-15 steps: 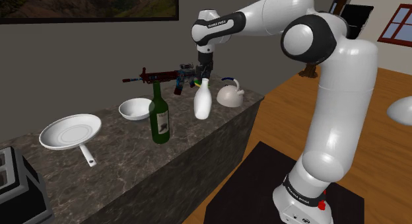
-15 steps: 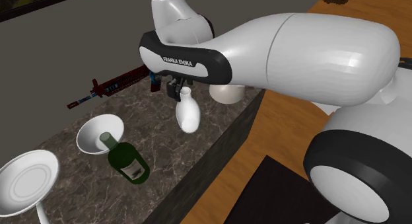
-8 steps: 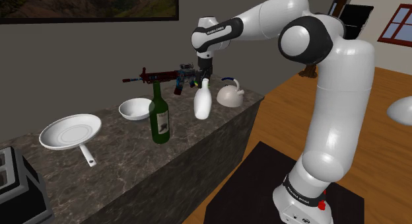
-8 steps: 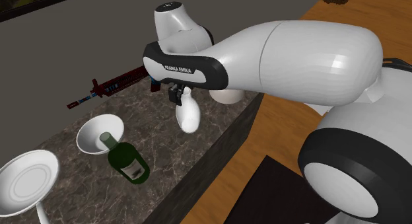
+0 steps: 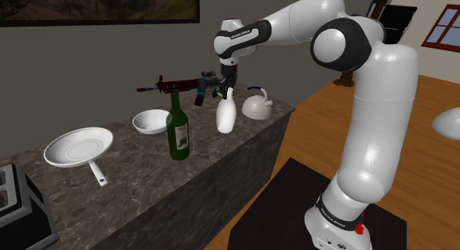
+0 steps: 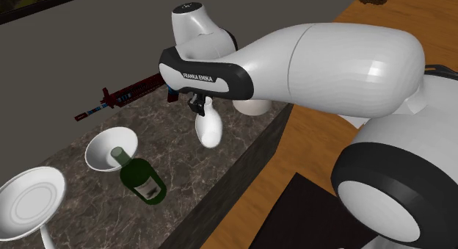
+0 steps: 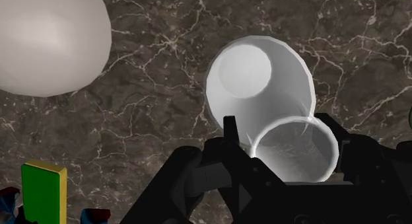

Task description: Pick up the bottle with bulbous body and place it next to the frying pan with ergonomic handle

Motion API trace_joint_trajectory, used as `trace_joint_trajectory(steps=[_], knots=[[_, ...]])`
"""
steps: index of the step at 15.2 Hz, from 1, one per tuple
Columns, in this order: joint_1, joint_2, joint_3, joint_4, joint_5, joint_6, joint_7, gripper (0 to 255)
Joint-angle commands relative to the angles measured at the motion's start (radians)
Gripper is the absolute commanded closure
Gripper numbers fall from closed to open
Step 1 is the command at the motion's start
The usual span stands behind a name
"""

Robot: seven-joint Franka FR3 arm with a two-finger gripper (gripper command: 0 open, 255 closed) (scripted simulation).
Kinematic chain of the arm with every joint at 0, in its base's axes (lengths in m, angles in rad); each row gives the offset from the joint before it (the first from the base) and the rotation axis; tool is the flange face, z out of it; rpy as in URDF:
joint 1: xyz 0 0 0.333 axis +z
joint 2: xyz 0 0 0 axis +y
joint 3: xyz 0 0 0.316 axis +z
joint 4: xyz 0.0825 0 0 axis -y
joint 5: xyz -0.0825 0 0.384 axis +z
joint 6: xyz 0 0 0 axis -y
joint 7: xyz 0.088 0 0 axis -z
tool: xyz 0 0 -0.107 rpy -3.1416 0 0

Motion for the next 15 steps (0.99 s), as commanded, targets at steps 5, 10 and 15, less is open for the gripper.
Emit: trace_joint_trajectory(steps=[5, 10, 15], knots=[[0.000, 0.000, 0.000, -0.001, 0.000, 0.000, 0.000, 255], [0.000, -0.010, -0.001, 0.026, -0.001, -0.036, 0.000, 255], [0.000, -0.021, -0.001, 0.077, -0.003, -0.099, 0.001, 255]])
